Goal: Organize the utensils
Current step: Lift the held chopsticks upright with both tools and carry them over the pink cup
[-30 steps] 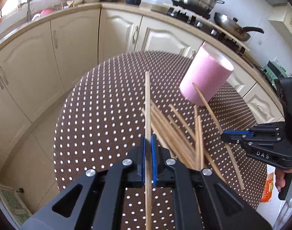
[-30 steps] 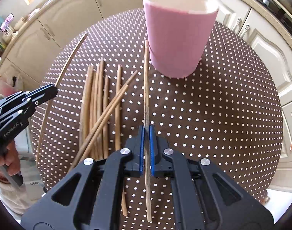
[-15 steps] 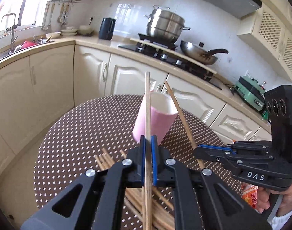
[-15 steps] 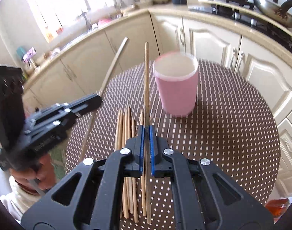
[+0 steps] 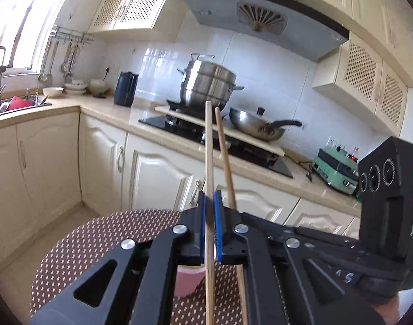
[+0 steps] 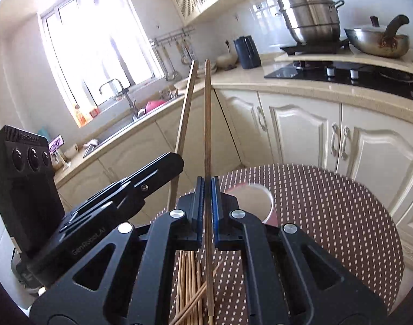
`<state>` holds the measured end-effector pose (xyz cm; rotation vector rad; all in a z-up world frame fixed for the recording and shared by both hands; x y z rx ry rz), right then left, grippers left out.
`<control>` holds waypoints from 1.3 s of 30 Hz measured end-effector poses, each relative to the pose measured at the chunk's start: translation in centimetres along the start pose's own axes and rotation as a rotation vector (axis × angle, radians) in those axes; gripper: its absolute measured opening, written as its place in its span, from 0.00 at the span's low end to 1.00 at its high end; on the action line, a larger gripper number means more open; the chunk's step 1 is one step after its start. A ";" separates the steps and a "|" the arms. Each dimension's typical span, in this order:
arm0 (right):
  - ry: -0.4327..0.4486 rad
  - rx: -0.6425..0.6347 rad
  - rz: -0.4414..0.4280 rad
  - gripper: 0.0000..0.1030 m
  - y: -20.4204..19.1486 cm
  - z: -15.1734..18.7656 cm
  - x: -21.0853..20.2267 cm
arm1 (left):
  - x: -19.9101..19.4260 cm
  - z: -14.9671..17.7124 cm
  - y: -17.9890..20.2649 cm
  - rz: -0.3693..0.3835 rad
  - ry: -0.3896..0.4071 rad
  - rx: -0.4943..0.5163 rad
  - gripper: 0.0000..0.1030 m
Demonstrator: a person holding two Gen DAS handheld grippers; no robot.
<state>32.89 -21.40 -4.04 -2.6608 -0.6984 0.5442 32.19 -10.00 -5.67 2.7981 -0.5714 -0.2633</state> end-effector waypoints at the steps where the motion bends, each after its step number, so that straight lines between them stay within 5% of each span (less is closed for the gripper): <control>1: 0.022 -0.005 0.007 0.06 0.1 -0.7 0.3 | 0.6 -0.6 0.1 0.009 0.017 -0.006 0.06; 9: 0.141 0.018 0.038 0.05 2.9 -4.1 2.8 | 4.9 -3.3 -0.4 0.012 0.151 -0.023 0.06; 18: 0.254 0.010 0.112 0.05 5.5 -4.9 5.1 | 8.0 -2.2 -2.3 -0.042 0.198 -0.017 0.06; 29: 0.247 -0.002 0.105 0.05 6.1 -2.8 5.4 | 8.3 -0.2 -3.7 -0.071 0.196 -0.012 0.06; 39: 0.255 0.002 0.088 0.05 6.0 -1.7 4.5 | 7.8 -2.4 -2.7 -0.023 0.299 -0.050 0.06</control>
Point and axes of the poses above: each gripper's, at about its wrist camera, not at the fingertips, and x roughly the way its jaws point, y to its right, z to its underside, the point moved 7 cm from there along x, roughly the way its jaws point, and after that the axes turned 12 degrees about y, right-handed, at the moved point
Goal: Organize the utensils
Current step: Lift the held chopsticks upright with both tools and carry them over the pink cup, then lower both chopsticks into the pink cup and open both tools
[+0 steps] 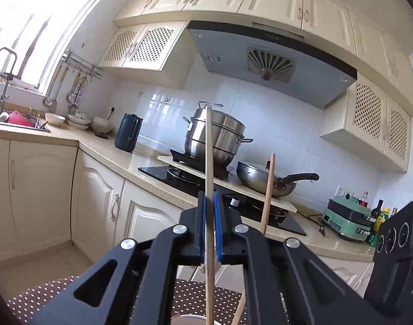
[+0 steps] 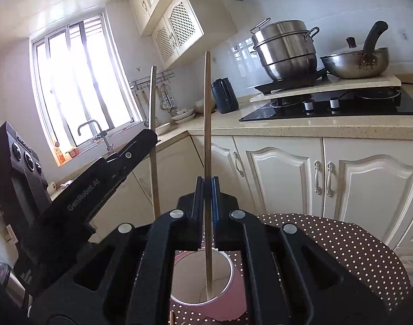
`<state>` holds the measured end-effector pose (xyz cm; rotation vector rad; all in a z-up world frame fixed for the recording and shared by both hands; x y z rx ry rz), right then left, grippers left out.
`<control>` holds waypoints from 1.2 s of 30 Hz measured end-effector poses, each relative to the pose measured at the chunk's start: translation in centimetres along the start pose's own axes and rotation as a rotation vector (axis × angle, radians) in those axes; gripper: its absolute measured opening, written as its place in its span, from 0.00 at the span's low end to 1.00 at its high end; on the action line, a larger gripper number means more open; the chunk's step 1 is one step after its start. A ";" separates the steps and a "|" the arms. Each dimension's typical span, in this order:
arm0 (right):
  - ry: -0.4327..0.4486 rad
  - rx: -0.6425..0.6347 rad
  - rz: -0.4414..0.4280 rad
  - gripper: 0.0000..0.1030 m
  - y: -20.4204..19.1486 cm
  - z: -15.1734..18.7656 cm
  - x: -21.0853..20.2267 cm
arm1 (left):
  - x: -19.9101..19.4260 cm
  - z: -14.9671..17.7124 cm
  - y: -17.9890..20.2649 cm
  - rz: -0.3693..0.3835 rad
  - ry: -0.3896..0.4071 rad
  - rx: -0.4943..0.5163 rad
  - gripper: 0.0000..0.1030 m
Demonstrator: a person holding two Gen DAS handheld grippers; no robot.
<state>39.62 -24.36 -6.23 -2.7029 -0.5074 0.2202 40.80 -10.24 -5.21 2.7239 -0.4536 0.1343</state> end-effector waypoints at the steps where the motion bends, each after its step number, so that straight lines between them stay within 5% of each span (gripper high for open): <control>1: -0.002 0.001 -0.001 0.05 0.1 0.1 0.0 | 0.2 0.3 0.0 -0.001 -0.005 -0.002 0.06; 36: -0.081 0.031 0.032 0.06 -0.1 4.7 -2.0 | -4.1 6.5 -1.7 -0.039 -0.221 0.095 0.06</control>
Point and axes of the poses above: each gripper's, at about its wrist camera, not at the fingertips, and x roughly the way its jaws point, y to its right, z to its underside, the point moved 7 cm from there along x, roughly the way its jaws point, and after that the axes turned 12 degrees about y, right-handed, at the moved point
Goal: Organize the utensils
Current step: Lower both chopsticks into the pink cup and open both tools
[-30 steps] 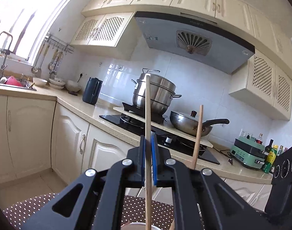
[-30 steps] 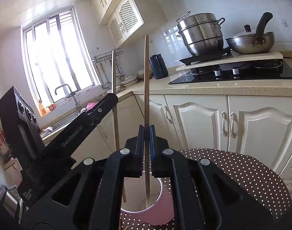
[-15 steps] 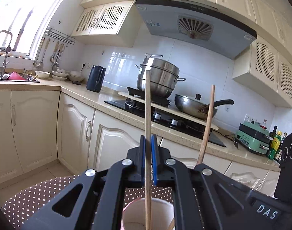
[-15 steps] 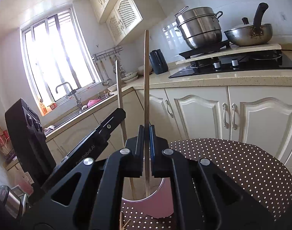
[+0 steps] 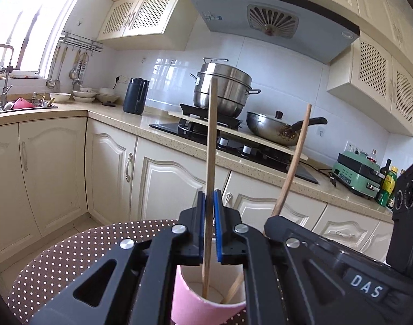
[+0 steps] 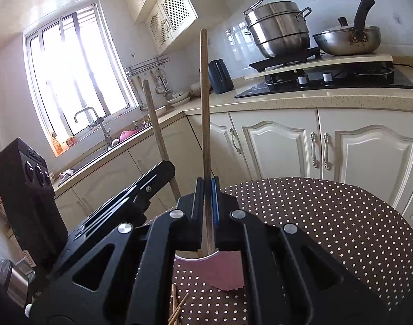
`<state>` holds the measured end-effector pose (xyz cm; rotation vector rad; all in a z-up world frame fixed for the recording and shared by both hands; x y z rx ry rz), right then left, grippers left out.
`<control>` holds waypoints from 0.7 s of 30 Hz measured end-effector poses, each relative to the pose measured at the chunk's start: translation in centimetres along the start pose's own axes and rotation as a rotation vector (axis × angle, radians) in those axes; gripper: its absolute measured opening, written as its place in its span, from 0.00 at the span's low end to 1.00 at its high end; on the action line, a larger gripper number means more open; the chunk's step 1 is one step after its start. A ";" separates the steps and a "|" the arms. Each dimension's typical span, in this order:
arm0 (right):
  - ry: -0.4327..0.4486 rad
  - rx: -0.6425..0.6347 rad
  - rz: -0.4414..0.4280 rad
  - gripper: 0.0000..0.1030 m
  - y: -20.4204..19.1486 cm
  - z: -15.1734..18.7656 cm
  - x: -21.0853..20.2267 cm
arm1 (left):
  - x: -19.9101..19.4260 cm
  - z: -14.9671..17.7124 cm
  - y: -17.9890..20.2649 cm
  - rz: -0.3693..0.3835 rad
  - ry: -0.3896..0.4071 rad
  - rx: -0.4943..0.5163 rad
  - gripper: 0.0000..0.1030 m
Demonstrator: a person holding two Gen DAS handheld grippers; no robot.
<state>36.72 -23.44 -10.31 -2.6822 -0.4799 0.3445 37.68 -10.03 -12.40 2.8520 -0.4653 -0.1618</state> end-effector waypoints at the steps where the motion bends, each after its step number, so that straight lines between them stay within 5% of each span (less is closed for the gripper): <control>1: -0.004 0.002 0.003 0.06 0.0 0.2 -0.1 | -0.2 0.1 0.1 -0.003 -0.004 0.005 0.06; 10: -0.046 0.015 -0.001 0.08 -0.6 1.1 -0.3 | -1.4 -0.1 0.6 -0.004 -0.040 0.027 0.10; 12: -0.053 0.023 0.009 0.08 -0.6 1.1 -0.4 | -1.8 -0.3 0.5 -0.012 -0.045 0.022 0.22; 21: -0.047 0.022 0.004 0.11 -1.9 0.2 -1.8 | -4.5 -1.3 0.1 -0.033 -0.038 0.037 0.39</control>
Point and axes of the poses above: each gripper's, at about its wrist camera, not at the fingertips, and x roughly the way its jaws point, y to its right, z to its underside, the point moved 7 cm from there along x, roughly the way its jaws point, and after that the axes turned 12 degrees about y, right-handed, at the moved point
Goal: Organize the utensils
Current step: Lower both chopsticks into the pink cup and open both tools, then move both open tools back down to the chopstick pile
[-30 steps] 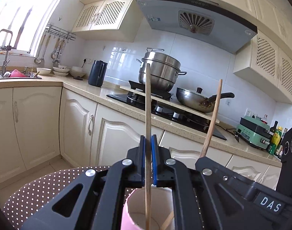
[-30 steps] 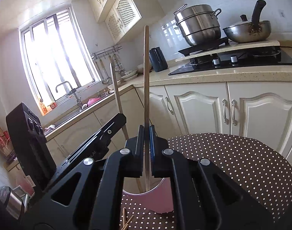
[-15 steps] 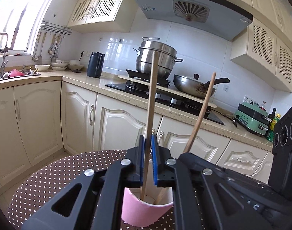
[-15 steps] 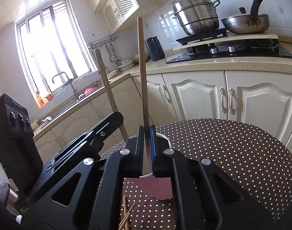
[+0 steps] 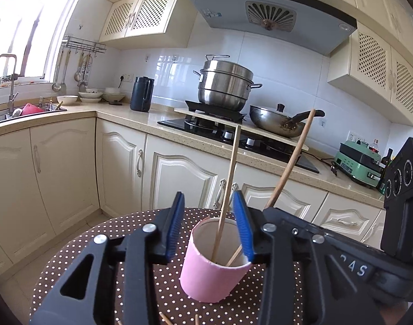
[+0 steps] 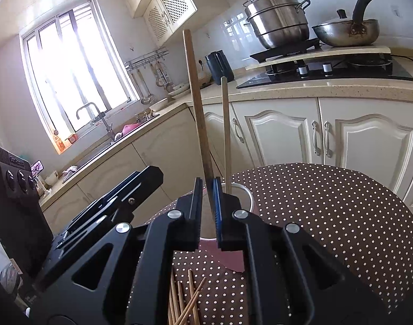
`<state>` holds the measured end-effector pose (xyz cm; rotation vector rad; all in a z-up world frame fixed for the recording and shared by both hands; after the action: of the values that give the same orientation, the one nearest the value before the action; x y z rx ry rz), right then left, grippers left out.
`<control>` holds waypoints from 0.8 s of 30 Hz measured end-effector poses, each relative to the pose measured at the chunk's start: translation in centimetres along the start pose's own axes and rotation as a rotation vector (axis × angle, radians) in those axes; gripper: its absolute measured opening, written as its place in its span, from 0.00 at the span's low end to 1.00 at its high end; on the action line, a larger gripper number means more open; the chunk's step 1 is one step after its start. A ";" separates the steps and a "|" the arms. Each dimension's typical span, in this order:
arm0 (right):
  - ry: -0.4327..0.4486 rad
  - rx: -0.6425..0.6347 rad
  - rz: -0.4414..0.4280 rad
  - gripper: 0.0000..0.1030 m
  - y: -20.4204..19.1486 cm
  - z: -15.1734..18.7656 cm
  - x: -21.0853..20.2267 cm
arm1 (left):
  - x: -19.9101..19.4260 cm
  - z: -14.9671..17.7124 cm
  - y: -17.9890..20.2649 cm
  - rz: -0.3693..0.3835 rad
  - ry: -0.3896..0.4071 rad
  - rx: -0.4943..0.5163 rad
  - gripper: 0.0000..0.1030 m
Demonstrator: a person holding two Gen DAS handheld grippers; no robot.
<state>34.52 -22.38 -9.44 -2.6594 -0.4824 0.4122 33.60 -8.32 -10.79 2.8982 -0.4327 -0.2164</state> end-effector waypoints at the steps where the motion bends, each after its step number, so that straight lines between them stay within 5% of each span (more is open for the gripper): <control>1: 0.001 -0.001 0.004 0.16 -0.1 -0.1 -0.2 | -0.4 -0.1 -0.1 -0.003 0.001 -0.001 0.40; 5: 0.005 -0.011 0.010 0.28 -0.6 -0.2 -1.0 | -2.0 -0.5 -0.5 -0.023 -0.002 0.004 0.44; 7: 0.017 -0.010 0.011 0.43 -0.8 -0.4 -1.6 | -2.6 -0.4 -0.7 -0.034 -0.006 0.011 0.44; 15: 0.034 -0.035 0.031 0.44 -2.0 0.9 -4.6 | -6.0 0.6 -1.1 -0.041 -0.044 0.033 0.45; 24: -0.036 -0.085 0.084 0.44 -2.4 5.5 -7.3 | -8.9 5.2 -0.7 -0.007 -0.196 0.066 0.45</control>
<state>25.40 -21.31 -11.62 -2.7653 -0.4088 0.4750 24.46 -5.90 -14.92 2.9555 -0.4700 -0.4988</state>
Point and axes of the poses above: each gripper's, at about its wrist camera, not at the fingertips, and x roughly the way its jaws point, y to its right, z to its underside, the point moved 7 cm from there along x, roughly the way its jaws point, and after that the axes turned 12 degrees about y, right-handed, at the moved point
